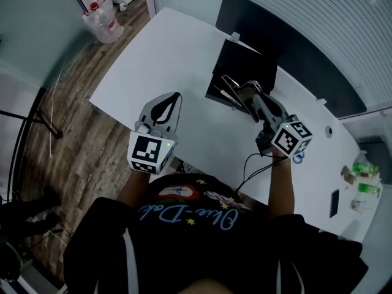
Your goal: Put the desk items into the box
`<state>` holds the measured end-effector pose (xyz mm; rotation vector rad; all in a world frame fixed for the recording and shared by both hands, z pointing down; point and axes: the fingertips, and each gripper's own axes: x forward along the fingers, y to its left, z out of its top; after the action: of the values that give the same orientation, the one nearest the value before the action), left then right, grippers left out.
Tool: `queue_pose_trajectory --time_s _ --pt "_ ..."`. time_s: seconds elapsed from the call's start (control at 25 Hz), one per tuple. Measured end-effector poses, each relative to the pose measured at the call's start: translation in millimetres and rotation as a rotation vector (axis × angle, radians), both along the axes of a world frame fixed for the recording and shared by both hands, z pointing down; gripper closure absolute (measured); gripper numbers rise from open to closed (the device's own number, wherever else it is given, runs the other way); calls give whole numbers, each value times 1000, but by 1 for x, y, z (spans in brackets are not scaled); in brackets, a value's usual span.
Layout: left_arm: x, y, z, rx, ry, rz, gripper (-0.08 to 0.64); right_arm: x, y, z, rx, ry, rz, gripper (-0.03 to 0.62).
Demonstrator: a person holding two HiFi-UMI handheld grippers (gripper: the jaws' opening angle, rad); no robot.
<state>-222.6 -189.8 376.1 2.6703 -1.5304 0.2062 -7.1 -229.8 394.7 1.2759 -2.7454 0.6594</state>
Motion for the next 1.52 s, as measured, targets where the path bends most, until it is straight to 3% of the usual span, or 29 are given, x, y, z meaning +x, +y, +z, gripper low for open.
queue_pose_trajectory --time_s 1.52 --pt "19 -65 27 -87 -27 1 552 16 -56 89 -135 79 -105 563"
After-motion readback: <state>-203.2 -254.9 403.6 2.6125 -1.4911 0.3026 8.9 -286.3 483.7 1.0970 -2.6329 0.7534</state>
